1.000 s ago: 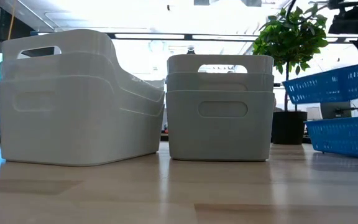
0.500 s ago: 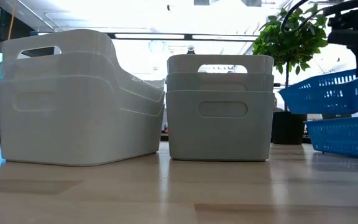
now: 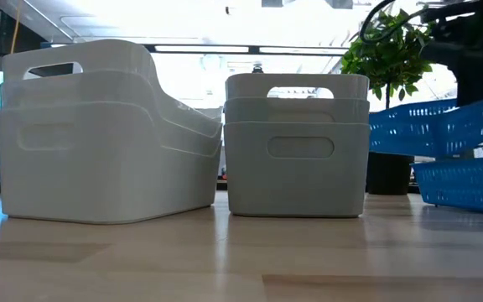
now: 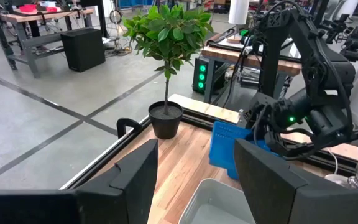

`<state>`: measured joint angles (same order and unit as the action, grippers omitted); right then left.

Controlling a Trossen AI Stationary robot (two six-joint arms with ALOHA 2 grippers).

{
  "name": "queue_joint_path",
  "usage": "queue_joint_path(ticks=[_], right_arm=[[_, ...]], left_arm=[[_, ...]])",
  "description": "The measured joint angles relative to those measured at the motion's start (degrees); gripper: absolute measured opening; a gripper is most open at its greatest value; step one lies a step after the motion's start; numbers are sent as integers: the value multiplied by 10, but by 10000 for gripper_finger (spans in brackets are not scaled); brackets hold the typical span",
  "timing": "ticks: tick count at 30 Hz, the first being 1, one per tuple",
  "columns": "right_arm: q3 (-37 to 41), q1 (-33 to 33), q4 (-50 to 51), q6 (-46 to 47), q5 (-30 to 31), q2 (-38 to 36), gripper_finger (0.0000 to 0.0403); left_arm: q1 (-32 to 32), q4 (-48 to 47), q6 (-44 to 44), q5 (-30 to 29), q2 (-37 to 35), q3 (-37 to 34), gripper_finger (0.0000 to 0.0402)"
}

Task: Stack baskets by color
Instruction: Stack the top left bin on top of the other top right blue bin

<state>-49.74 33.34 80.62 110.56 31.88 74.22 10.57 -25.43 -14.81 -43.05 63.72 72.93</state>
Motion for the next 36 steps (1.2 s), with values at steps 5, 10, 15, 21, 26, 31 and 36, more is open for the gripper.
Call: queue_joint_path(ticks=[5,10,15,21,26,31,36], right_arm=[[0,-2,39,34,1,-4,0],[0,1,53,30,6,-16,0],[0,1,49,27,11,-18,0],[0,0,47,28,16,-19,0],[24,-7,39,35,24,-62,0],[78,-19,-16,27,20,-145,0],[72,-31,-15,-1,37,-188,0]], left_arm=[[0,0,0,0,0,0,197],[0,0,0,0,0,0,197],[0,0,0,8,0,0,197],[0,0,0,11,0,0,197],[0,0,0,19,0,0,197],[0,0,0,19,0,0,197],[0,1,0,20,0,0,197]])
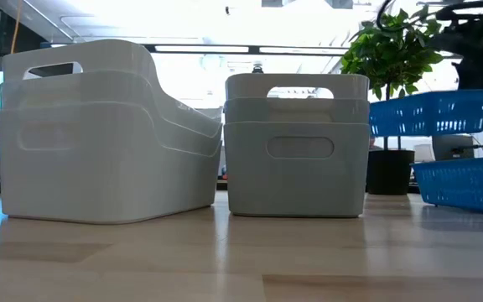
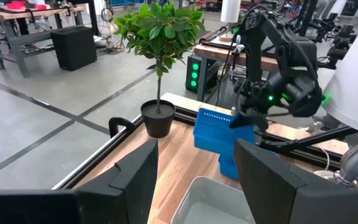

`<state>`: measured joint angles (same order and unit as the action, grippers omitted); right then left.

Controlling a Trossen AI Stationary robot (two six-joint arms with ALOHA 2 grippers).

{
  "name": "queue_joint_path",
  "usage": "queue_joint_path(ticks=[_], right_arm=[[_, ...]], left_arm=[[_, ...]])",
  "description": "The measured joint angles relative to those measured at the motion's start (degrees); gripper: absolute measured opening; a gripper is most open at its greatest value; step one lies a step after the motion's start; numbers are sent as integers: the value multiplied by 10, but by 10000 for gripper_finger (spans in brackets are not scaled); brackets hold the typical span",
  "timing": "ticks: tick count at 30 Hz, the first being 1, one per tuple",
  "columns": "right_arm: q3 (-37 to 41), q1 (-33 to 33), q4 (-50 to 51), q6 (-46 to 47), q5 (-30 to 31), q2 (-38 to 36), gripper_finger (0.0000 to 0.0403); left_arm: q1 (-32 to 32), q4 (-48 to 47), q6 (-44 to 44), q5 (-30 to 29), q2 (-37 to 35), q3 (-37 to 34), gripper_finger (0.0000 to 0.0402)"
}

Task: Stack baskets by color
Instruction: Stack the top left bin on top of the other top right blue bin

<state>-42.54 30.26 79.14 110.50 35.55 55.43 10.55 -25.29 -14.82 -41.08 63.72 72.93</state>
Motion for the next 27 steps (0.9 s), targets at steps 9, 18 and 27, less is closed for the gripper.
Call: queue_joint_path(ticks=[9,18,27], right_arm=[[0,-3,-26,0,-57,-69,0],[0,-3,-16,-13,-147,-155,0],[0,-2,-32,-61,-237,-130,0]], left_arm=[[0,-8,15,48,0,0,197],[1,-79,29,73,-9,0,197],[1,-80,17,74,-13,0,197]])
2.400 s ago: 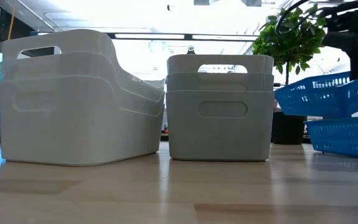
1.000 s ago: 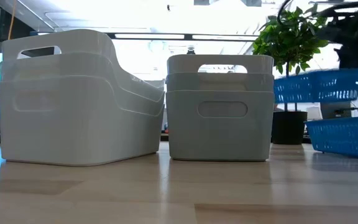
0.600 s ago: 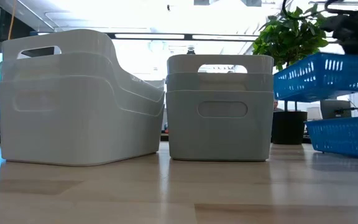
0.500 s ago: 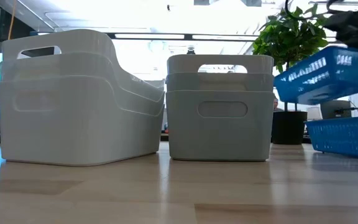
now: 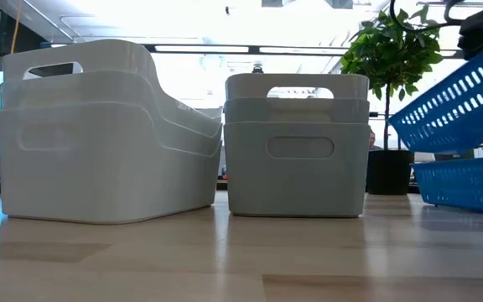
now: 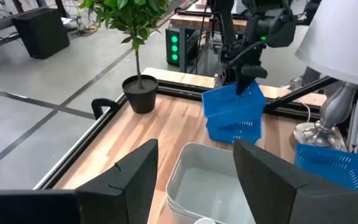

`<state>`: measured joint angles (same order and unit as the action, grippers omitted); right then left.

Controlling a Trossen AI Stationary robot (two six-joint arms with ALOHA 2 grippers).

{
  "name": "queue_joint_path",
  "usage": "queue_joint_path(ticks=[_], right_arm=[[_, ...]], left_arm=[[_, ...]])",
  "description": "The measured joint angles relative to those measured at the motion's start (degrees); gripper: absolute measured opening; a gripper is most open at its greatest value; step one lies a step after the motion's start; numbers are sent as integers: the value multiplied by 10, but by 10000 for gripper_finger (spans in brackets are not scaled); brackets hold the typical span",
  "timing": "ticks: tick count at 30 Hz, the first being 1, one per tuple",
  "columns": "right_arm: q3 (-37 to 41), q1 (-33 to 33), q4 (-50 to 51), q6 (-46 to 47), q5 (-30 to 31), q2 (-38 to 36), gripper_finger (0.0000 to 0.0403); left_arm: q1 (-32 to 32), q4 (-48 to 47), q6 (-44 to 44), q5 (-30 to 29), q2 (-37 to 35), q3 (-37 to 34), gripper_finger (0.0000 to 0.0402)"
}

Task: Stack baskets by color
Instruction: Stack the top left bin on top of the other top right blue bin

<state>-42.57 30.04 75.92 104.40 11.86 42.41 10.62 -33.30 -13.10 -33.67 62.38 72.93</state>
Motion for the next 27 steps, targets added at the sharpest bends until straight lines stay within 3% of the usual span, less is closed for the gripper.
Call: queue_joint_path(ticks=[9,20,27], right_arm=[[0,0,15,-15,-52,4,0],[0,0,34,42,-34,9,0],[0,0,24,51,-51,62,0]], left_arm=[[0,1,-5,0,0,0,197],[0,1,-17,0,0,0,197],[0,1,-17,0,0,0,197]])
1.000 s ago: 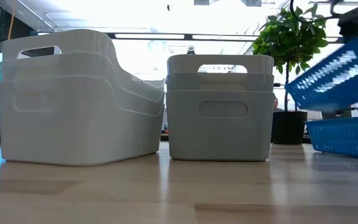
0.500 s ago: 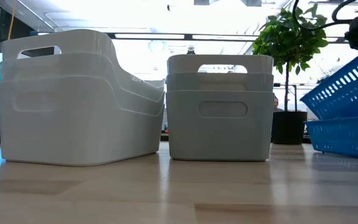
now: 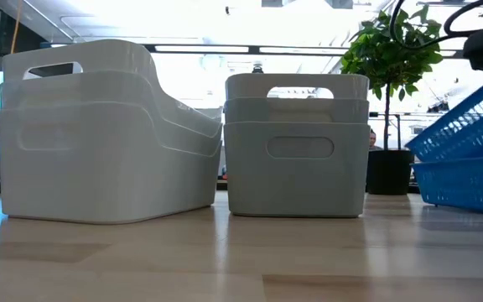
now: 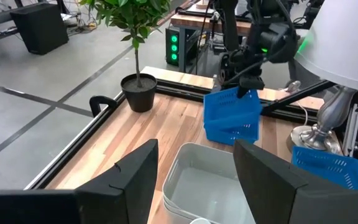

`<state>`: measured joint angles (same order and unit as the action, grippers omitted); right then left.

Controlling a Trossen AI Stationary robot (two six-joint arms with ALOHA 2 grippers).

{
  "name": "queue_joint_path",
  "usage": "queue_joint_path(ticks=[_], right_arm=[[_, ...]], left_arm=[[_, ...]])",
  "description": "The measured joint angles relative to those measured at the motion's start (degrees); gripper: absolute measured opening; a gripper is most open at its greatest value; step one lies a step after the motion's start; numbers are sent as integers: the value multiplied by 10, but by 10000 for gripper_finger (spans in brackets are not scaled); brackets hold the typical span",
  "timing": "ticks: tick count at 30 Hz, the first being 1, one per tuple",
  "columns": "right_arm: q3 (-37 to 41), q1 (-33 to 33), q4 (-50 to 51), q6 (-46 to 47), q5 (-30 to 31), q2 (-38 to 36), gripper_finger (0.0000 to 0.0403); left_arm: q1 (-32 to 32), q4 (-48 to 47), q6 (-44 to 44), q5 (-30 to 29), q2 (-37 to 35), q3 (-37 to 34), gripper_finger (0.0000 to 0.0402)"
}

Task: Stack baskets by color
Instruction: Stack the top left bin on top of the other top right blue bin

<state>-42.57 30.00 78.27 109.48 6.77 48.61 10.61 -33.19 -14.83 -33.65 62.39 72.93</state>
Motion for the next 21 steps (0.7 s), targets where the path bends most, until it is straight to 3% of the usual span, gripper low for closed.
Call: queue_joint_path(ticks=[21], right_arm=[[0,-4,-13,81,94,108,0]], left_arm=[[0,0,0,0,0,0,197]])
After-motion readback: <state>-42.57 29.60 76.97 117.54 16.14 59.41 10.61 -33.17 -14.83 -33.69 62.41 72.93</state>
